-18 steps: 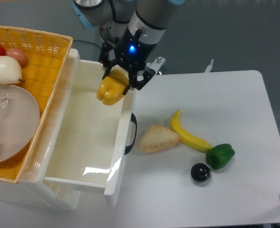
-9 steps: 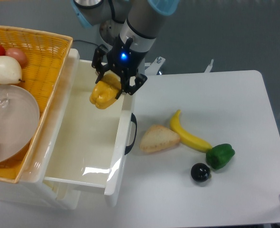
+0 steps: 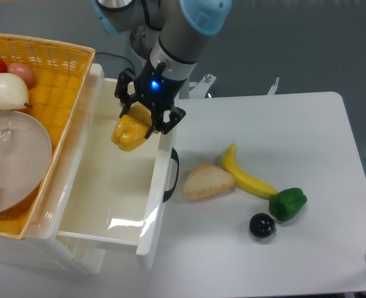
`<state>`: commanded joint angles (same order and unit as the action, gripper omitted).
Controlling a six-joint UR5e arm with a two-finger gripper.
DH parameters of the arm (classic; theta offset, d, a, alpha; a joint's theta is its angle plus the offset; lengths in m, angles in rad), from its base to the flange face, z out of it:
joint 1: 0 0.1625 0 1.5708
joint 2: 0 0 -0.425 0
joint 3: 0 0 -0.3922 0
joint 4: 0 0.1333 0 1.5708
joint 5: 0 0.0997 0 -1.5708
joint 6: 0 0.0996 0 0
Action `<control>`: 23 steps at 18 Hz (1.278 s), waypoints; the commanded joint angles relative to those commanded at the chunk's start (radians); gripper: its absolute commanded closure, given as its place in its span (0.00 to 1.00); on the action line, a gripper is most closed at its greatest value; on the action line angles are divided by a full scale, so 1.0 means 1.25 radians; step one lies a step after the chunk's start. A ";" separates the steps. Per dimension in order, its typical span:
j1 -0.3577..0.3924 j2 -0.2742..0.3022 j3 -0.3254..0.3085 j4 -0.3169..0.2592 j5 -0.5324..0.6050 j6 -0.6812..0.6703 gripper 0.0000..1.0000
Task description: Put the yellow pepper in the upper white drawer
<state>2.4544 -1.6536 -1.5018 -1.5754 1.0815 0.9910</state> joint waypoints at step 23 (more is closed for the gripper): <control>0.055 -0.054 -0.002 0.124 0.234 0.229 0.00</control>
<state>2.5234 -1.7210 -1.5048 -1.4205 1.3741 1.2777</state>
